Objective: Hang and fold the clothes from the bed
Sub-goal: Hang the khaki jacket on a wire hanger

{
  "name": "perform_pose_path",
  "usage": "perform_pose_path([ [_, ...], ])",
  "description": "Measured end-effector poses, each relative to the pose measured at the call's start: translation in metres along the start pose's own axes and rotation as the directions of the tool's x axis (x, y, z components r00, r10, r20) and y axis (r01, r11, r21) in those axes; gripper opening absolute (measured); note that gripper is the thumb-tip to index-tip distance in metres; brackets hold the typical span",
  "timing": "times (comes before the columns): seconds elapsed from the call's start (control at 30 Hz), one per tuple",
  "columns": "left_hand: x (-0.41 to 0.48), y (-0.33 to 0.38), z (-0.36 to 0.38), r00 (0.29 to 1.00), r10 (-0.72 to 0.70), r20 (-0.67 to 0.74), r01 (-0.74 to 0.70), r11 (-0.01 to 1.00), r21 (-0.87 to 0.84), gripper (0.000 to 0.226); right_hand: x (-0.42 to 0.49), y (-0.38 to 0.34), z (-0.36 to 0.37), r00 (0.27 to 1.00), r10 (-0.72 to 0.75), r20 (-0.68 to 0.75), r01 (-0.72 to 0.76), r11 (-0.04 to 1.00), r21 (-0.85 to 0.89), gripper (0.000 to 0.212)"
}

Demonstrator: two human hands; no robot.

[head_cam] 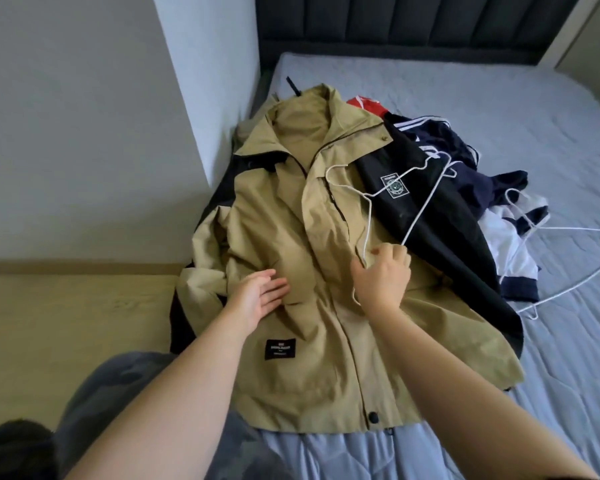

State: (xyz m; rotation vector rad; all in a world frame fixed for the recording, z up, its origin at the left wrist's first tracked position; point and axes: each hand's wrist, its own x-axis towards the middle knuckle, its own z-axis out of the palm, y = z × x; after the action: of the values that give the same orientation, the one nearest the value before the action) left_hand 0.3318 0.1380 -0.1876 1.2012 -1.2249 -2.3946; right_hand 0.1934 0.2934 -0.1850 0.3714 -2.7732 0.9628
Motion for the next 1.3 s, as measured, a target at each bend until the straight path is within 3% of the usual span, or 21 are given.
perform_pose_path([
  [0.07, 0.001, 0.001, 0.001, 1.000, 0.009, 0.006, -0.009, 0.999, 0.030, 0.027, 0.014, -0.009, 0.004, 0.965, 0.213, 0.151, -0.223, 0.974, 0.050, 0.050],
  [0.17, 0.002, 0.006, 0.004, 0.999, 0.018, 0.029, -0.019, 0.999, 0.041, 0.027, 0.026, -0.023, 0.009, 0.904, 0.288, 0.317, -0.320, 0.946, 0.052, 0.034],
  [0.27, 0.005, 0.008, 0.002, 0.996, 0.019, 0.086, -0.019, 1.000, -0.001, 0.027, 0.019, -0.038, 0.011, 0.960, 0.176, 0.220, -0.214, 0.962, 0.168, 0.019],
  [0.37, 0.008, 0.013, -0.002, 0.992, 0.024, 0.120, -0.014, 0.997, -0.081, 0.028, 0.003, -0.053, 0.010, 0.991, -0.056, 0.119, 0.013, 0.944, 0.330, 0.017],
  [0.47, 0.010, 0.023, -0.008, 0.994, 0.039, 0.101, -0.016, 0.977, -0.212, 0.032, -0.003, -0.065, -0.003, 0.933, -0.234, 0.274, 0.078, 0.874, 0.480, 0.035],
  [0.5, 0.011, 0.026, -0.011, 0.994, 0.045, 0.095, -0.019, 0.966, -0.259, 0.036, -0.001, -0.068, -0.009, 0.873, -0.285, 0.397, 0.001, 0.814, 0.582, 0.041],
  [0.57, 0.012, 0.034, -0.016, 0.994, 0.061, 0.090, -0.025, 0.935, -0.354, 0.043, 0.006, -0.067, -0.021, 0.643, -0.408, 0.648, -0.286, 0.658, 0.697, 0.042],
  [0.63, 0.012, 0.040, -0.018, 0.991, 0.084, 0.101, -0.031, 0.894, -0.447, 0.044, 0.016, -0.059, -0.028, 0.400, -0.462, 0.791, -0.539, 0.579, 0.611, 0.032],
  [0.7, 0.009, 0.044, -0.018, 0.989, 0.117, 0.090, -0.056, 0.862, -0.503, 0.032, 0.022, -0.048, -0.029, 0.262, -0.430, 0.864, -0.647, 0.587, 0.487, 0.025],
  [0.73, 0.008, 0.045, -0.018, 0.990, 0.126, 0.067, -0.075, 0.859, -0.507, 0.024, 0.025, -0.042, -0.027, 0.243, -0.392, 0.887, -0.654, 0.610, 0.448, 0.023],
  [0.83, 0.006, 0.044, -0.017, 0.988, 0.149, -0.041, -0.153, 0.905, -0.396, 0.029, 0.029, -0.036, -0.022, 0.330, -0.234, 0.915, -0.438, 0.821, 0.368, 0.020],
  [0.93, 0.006, 0.044, -0.008, 0.978, 0.197, -0.066, -0.207, 0.937, -0.282, 0.033, 0.028, -0.053, -0.015, 0.500, -0.159, 0.851, -0.296, 0.892, 0.341, 0.007],
  [1.0, 0.007, 0.045, 0.002, 0.974, 0.221, -0.044, -0.225, 0.954, -0.200, 0.032, 0.032, -0.075, -0.011, 0.669, -0.178, 0.722, -0.151, 0.918, 0.366, 0.017],
  [1.1, 0.010, 0.055, 0.014, 0.968, 0.245, 0.052, -0.239, 0.966, -0.095, 0.028, 0.050, -0.107, -0.003, 0.885, -0.255, 0.389, 0.120, 0.933, 0.339, 0.026],
  [1.2, 0.020, 0.079, 0.018, 0.956, 0.261, 0.138, -0.267, 0.963, 0.026, 0.025, 0.089, -0.120, 0.009, 0.963, -0.234, 0.133, 0.203, 0.956, 0.210, 0.025],
  [1.3, 0.038, 0.105, 0.014, 0.935, 0.344, 0.084, -0.353, 0.922, 0.160, 0.023, 0.140, -0.107, 0.025, 0.974, -0.225, 0.001, 0.224, 0.971, 0.079, 0.029],
])
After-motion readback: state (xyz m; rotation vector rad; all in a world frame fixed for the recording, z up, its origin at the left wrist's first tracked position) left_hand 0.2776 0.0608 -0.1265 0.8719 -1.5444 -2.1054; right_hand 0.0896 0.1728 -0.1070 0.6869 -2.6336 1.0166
